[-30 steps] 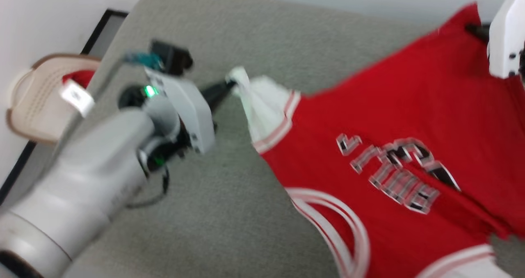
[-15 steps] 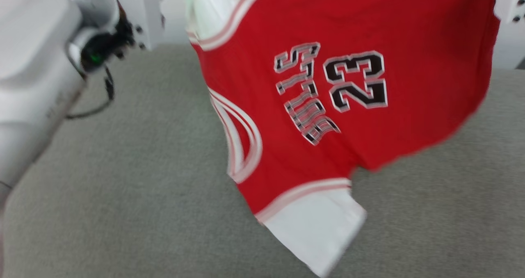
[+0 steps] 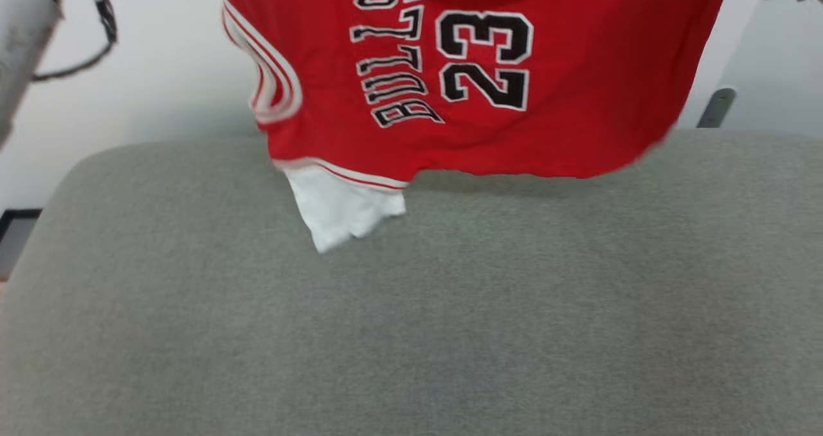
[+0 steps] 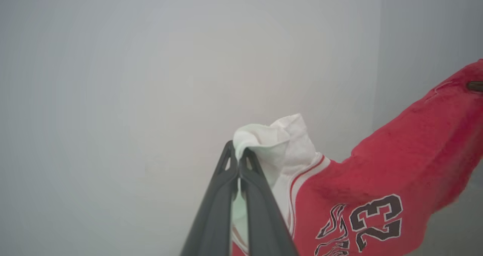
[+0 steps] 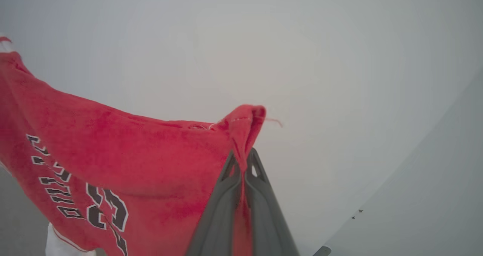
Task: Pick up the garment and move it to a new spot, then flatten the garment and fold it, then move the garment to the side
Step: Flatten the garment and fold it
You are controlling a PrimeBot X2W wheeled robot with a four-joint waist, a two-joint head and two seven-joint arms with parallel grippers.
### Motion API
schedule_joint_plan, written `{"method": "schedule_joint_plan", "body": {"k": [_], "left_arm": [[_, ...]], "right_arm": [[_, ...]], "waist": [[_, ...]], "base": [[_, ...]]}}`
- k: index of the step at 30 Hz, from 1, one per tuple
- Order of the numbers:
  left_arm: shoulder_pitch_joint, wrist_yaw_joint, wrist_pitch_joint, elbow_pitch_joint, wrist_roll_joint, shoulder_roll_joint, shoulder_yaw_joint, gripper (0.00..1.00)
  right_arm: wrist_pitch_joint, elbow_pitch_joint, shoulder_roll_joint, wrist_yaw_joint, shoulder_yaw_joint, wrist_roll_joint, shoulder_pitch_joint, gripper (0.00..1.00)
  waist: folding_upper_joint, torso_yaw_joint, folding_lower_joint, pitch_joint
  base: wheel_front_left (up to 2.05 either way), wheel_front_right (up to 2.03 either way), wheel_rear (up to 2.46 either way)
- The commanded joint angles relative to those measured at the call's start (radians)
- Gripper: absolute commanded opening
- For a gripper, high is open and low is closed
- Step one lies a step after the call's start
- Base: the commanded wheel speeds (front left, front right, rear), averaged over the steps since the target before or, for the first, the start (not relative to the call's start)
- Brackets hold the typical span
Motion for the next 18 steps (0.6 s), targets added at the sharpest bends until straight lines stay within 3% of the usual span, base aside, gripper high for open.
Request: {"method": "schedule_joint_plan", "body": {"k": [1,6,12,15,18], "left_arm": [[-0.018,0.003,0.001,0.005,0.005,-0.001,-0.002,0.0],[-0.057,0.003,-0.001,0.013,0.002,0.002,-0.006,0.0],[-0.12,0.003,-0.018,0.015,0.019,0.01,-0.011,0.0],[-0.159,0.003,-0.065,0.03,0.044,0.012,-0.009,0.0],[-0.206,0.005,-0.16,0.061,0.095,0.001,-0.011,0.0]], "right_arm": [[0.005,-0.006,0.0,-0.001,-0.003,0.004,-0.011,0.0],[0.023,-0.03,-0.007,-0.001,-0.012,0.015,-0.014,0.0],[0.002,-0.04,-0.014,-0.001,-0.051,0.002,-0.039,0.0],[-0.056,-0.011,0.016,-0.001,-0.072,-0.034,-0.05,0.0],[-0.19,0.051,0.059,-0.001,-0.096,-0.109,-0.087,0.0]], "waist": [[0.0,-0.027,0.0,-0.01],[0.0,-0.046,0.0,0.027],[0.0,-0.07,0.0,0.15],[0.0,-0.1,0.0,0.231],[0.0,-0.128,0.0,0.314]], "base": [[0.0,0.0,0.0],[0.0,0.0,0.0],[0.0,0.0,0.0],[0.0,0.0,0.0],[0.0,0.0,0.0]]}}
